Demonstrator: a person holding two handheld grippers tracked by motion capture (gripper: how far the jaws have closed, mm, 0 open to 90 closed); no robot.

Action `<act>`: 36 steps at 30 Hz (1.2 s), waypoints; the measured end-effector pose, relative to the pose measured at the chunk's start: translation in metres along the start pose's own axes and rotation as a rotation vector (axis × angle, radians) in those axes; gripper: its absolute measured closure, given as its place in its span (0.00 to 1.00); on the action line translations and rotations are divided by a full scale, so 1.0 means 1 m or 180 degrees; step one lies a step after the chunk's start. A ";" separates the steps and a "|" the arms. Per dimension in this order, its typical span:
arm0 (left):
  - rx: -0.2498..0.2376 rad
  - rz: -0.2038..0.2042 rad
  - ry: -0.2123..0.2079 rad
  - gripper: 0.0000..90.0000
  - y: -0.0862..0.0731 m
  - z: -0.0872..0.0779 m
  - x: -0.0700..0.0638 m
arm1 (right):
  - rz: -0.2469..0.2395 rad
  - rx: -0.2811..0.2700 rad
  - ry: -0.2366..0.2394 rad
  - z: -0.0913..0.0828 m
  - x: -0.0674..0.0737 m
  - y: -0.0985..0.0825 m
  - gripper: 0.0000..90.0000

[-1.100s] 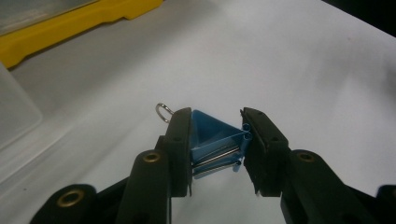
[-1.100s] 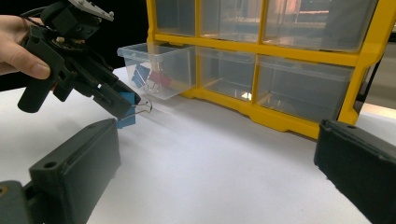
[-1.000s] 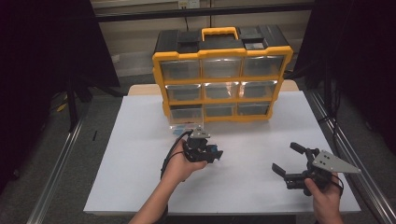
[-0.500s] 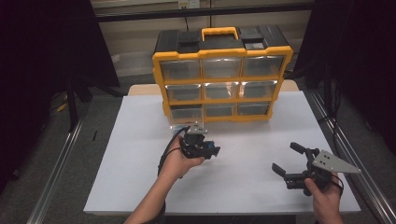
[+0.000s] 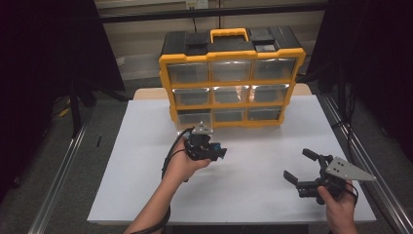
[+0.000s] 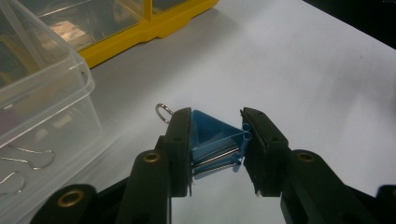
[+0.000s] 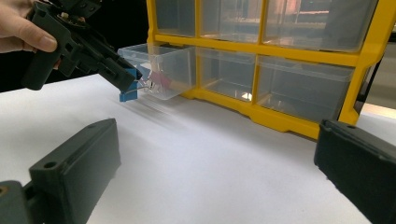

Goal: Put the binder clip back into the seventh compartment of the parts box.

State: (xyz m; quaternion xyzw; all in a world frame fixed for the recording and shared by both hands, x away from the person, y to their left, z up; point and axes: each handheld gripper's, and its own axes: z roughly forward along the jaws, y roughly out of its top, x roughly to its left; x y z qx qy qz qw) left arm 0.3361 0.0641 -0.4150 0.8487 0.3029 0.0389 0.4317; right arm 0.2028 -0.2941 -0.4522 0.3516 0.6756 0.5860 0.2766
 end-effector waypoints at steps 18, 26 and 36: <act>-0.0006 -0.0008 0.0030 0.72 0.015 -0.005 0.003 | 0.0004 -0.0003 0.0009 0.000 -0.001 0.000 0.00; -0.0063 -0.0046 0.0088 0.72 0.021 -0.007 0.008 | 0.0002 -0.0013 0.0005 0.000 -0.001 0.000 0.00; -0.0056 -0.0061 0.0122 0.72 0.030 -0.012 0.009 | 0.0010 -0.0011 0.0010 -0.001 -0.001 0.000 0.00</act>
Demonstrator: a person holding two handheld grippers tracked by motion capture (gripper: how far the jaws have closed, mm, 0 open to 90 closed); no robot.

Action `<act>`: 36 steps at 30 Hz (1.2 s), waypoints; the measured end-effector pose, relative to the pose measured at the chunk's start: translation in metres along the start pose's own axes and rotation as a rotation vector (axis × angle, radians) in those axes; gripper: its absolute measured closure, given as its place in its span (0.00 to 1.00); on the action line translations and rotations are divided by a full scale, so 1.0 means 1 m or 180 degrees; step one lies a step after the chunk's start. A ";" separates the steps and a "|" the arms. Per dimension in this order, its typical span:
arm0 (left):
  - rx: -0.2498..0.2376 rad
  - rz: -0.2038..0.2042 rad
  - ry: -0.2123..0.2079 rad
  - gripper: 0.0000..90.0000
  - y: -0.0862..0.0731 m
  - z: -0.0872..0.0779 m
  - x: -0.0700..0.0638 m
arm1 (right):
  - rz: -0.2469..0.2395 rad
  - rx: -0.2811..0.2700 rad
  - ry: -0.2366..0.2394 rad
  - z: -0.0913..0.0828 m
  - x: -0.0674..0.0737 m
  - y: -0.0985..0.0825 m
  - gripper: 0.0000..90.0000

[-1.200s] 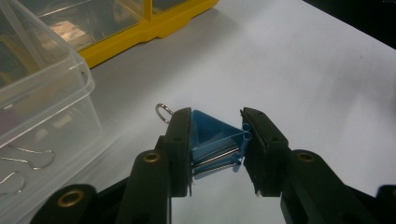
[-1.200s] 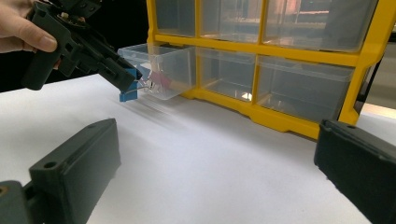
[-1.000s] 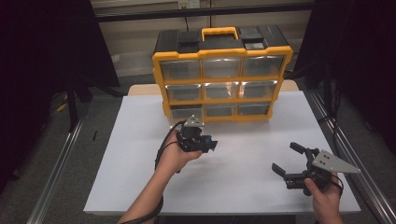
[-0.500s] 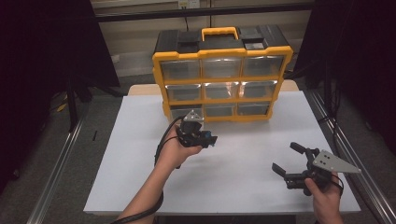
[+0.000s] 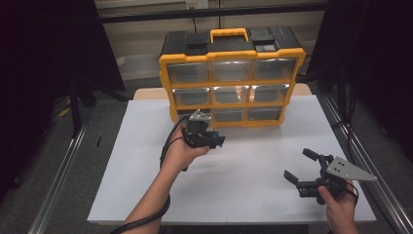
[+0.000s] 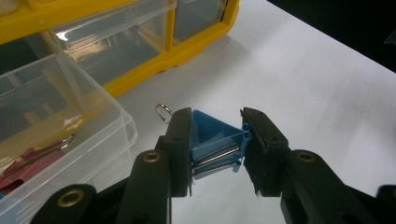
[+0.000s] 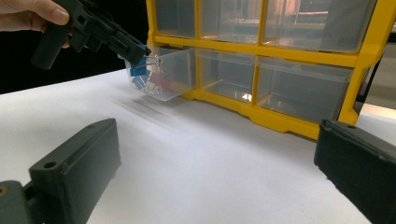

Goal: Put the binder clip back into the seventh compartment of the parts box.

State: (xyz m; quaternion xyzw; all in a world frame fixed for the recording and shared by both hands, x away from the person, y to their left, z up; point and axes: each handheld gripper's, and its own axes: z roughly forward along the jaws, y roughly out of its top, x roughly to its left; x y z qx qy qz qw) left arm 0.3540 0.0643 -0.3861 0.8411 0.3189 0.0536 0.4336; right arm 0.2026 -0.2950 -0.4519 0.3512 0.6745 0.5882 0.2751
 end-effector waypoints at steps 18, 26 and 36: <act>-0.0068 -0.0013 0.0078 0.72 0.015 -0.006 0.006 | -0.0001 -0.0001 -0.0003 -0.001 0.000 0.000 0.00; -0.0090 -0.0037 0.0097 0.72 0.019 -0.008 0.010 | 0.0003 0.0000 0.0000 -0.001 0.000 0.000 0.00; -0.0071 -0.0063 0.0152 0.72 0.024 -0.013 0.017 | 0.0014 -0.0014 -0.0009 -0.001 0.000 0.000 0.00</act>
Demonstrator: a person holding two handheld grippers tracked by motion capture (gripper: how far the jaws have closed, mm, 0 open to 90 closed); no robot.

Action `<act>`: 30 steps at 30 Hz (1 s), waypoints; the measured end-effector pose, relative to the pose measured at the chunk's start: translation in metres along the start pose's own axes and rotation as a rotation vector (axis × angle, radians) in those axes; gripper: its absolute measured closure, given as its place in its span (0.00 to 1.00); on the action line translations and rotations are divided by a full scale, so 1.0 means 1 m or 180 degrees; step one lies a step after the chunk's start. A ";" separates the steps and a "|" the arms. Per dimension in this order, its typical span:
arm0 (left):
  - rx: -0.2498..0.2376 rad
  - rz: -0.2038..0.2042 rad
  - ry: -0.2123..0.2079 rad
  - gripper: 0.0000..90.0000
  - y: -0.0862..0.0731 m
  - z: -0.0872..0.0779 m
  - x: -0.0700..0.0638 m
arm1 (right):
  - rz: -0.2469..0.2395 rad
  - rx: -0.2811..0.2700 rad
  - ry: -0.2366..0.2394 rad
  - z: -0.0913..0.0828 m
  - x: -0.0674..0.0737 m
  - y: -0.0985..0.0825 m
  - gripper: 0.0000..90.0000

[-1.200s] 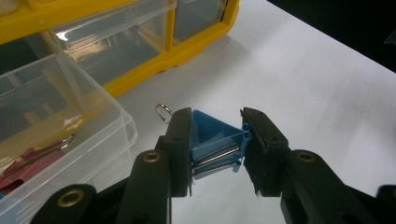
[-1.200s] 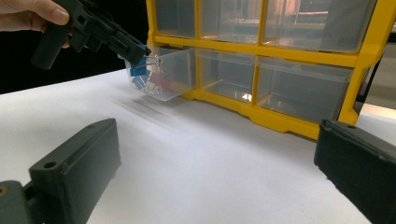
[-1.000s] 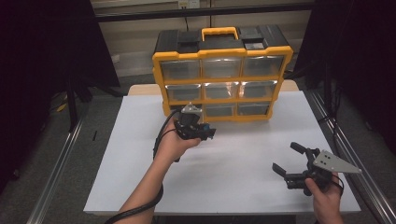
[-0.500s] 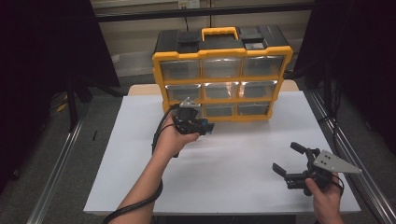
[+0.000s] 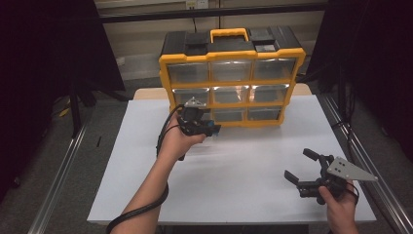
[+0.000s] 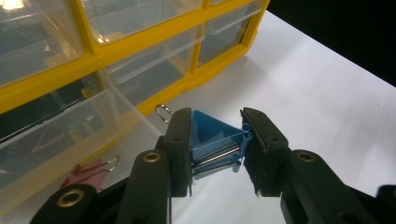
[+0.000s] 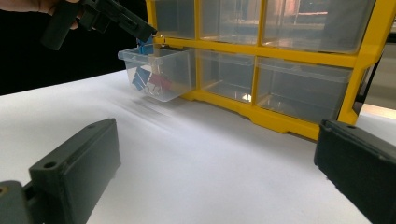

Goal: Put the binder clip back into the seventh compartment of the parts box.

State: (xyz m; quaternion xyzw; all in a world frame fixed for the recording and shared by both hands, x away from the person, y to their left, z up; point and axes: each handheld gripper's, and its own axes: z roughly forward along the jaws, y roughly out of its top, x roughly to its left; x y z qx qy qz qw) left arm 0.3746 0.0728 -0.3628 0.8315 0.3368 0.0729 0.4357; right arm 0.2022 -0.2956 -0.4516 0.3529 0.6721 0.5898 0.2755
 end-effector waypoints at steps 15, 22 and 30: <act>-0.0055 -0.0069 0.0071 0.72 0.005 -0.001 0.008 | -0.0013 0.0007 0.0022 0.000 0.000 0.000 0.00; -0.0059 -0.0062 0.0116 0.72 0.008 -0.001 0.010 | -0.0005 0.0001 0.0006 0.000 0.000 0.000 0.00; -0.0039 -0.0089 0.0171 0.72 0.010 -0.003 0.015 | -0.0010 0.0000 0.0004 0.000 -0.001 0.000 0.00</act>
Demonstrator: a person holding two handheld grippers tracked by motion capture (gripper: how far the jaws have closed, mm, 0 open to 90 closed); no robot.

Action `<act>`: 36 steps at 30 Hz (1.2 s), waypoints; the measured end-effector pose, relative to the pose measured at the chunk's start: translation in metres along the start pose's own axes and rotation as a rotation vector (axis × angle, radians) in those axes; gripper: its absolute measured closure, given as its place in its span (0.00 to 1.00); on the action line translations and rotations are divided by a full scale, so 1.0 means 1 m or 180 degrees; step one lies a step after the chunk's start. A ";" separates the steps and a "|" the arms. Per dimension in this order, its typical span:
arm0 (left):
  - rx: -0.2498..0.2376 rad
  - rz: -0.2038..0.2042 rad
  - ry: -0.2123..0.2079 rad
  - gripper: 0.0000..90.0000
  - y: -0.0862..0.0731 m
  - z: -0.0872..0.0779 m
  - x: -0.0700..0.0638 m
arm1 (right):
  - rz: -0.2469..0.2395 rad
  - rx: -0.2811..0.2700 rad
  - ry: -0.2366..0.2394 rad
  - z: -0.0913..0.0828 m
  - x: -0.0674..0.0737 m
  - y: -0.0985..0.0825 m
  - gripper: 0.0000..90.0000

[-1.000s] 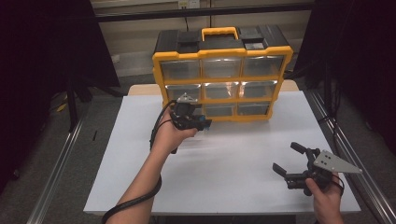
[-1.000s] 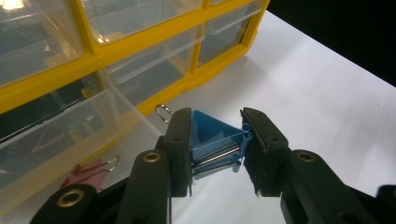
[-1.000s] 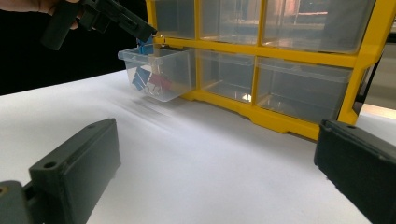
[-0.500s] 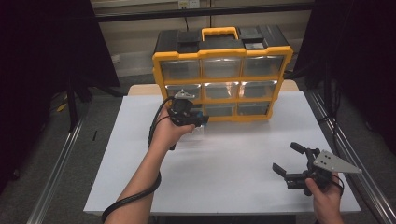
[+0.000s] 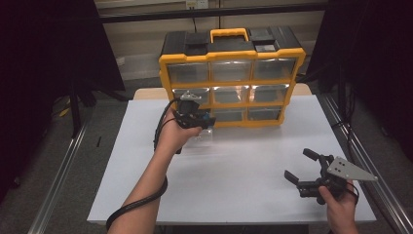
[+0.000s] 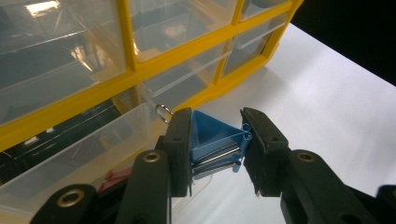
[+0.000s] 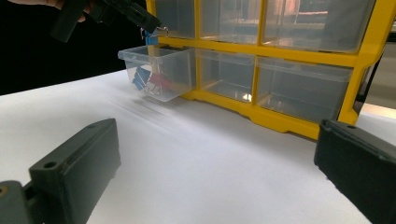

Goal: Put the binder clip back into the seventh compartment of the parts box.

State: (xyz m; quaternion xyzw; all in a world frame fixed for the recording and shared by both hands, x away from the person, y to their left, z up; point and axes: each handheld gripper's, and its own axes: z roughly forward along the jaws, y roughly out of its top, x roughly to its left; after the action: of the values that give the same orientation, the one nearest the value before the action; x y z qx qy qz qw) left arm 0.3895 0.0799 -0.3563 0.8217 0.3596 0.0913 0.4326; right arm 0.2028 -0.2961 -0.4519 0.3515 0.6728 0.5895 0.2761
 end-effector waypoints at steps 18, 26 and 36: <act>-0.0034 -0.0132 0.0160 0.72 -0.003 0.003 0.015 | 0.0004 0.0011 -0.0003 -0.001 -0.001 0.000 0.00; -0.0017 -0.0102 0.0170 0.72 -0.004 0.006 0.020 | 0.0009 0.0002 -0.0001 -0.001 -0.001 0.000 0.00; 0.0021 -0.0059 0.0255 0.72 -0.004 0.009 0.022 | 0.0011 0.0001 0.0003 -0.001 -0.001 0.000 0.00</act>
State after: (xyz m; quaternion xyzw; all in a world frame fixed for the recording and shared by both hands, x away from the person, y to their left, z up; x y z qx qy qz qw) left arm 0.4076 0.0908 -0.3688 0.8154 0.3846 0.1189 0.4159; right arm 0.2022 -0.2972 -0.4516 0.3524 0.6725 0.5901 0.2746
